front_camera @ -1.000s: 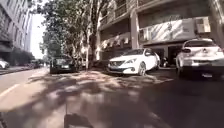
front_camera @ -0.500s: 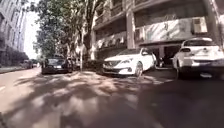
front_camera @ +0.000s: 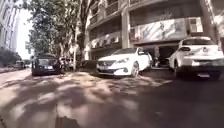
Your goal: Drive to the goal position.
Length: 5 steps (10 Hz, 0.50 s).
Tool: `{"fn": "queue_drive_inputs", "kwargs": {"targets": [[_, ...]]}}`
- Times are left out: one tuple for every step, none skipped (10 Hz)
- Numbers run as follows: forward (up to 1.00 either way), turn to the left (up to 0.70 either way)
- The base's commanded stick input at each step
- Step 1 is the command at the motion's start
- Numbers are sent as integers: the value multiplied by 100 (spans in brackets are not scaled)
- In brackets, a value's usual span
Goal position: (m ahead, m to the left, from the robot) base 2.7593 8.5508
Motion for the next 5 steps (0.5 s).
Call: {"fn": "queue_drive_inputs", "kwargs": {"targets": [[70, -8], [70, 0], [70, 0], [70, 0], [70, -14]]}}
